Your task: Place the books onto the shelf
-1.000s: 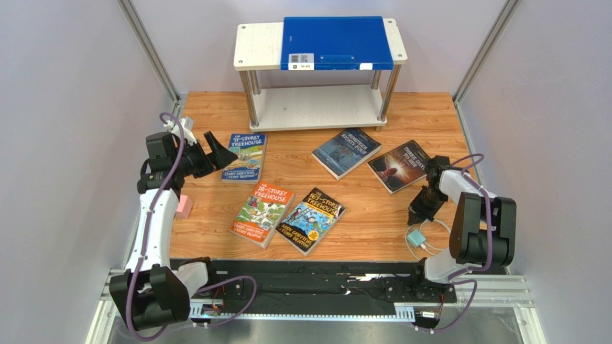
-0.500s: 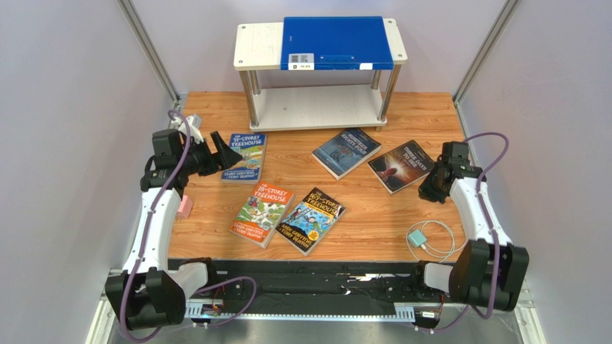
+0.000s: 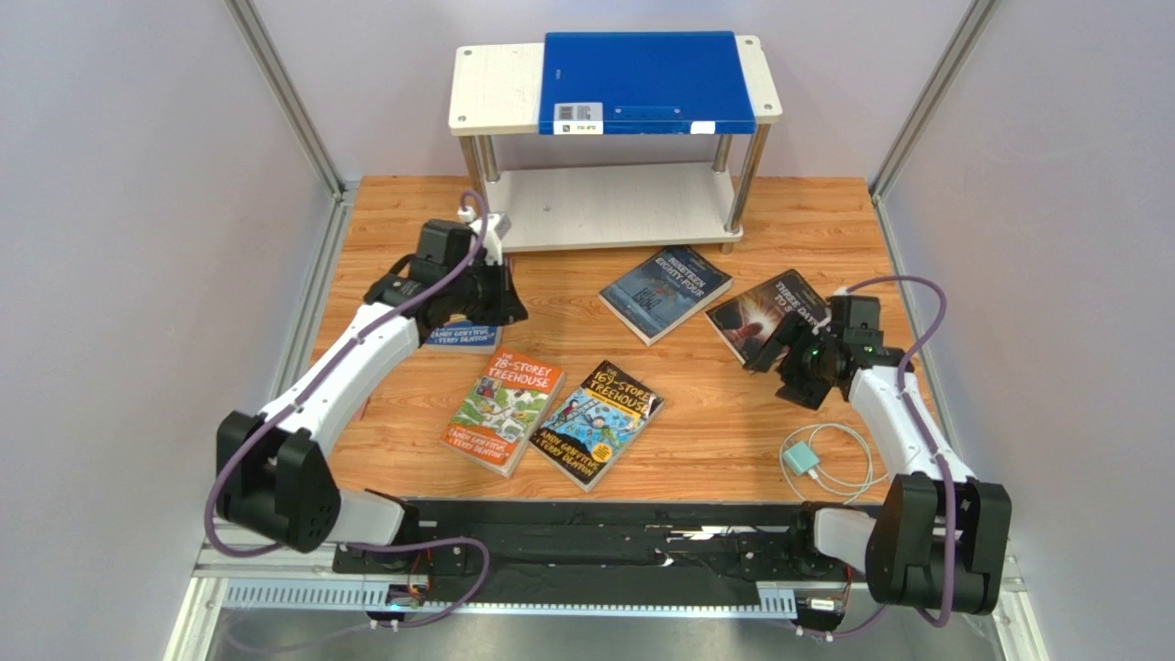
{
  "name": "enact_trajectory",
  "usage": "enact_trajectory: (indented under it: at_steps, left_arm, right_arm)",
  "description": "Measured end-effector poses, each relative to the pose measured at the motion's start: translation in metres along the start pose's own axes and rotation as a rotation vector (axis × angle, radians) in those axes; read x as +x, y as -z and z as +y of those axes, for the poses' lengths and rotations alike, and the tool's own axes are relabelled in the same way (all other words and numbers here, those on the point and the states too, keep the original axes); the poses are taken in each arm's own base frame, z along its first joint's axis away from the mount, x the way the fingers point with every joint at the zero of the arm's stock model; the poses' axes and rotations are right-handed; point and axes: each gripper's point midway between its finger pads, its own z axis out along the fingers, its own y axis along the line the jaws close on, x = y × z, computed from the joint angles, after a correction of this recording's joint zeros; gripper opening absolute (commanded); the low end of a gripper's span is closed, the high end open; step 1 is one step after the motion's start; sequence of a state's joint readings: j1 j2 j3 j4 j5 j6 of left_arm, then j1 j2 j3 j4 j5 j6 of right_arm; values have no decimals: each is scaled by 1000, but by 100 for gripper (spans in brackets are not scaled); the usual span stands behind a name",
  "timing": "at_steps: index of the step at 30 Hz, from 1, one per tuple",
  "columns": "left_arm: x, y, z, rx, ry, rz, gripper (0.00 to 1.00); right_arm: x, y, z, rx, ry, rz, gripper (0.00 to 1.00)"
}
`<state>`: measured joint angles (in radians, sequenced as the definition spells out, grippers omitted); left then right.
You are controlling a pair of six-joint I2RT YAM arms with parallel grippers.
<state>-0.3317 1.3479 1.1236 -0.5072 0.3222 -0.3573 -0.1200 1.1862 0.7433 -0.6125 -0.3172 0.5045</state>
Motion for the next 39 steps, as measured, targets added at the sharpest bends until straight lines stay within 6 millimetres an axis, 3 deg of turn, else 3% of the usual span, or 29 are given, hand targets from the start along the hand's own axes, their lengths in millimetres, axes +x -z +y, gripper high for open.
enact_trajectory:
  at_steps: [8, 15, 19, 24, 29, 39]
  left_arm:
    - [50, -54, 1, -60, -31, 198, 0]
    - [97, -88, -4, -99, -75, 378, 0]
    - [107, -101, -16, -98, -107, 429, 0]
    - [116, -113, -17, -137, -128, 483, 0]
    - [130, -107, -6, -197, -129, 544, 0]
    - [140, -102, -7, -213, -130, 577, 0]
  right_arm:
    - [94, -20, 44, -141, 194, 155, 86]
    - [148, -40, 74, -187, 269, 264, 86]
    - [172, -53, 88, -185, 277, 330, 86]
    - [181, -68, 124, -240, 280, 340, 84]
    - [191, -73, 143, -275, 290, 349, 82]
    - [180, -73, 176, -340, 311, 317, 77]
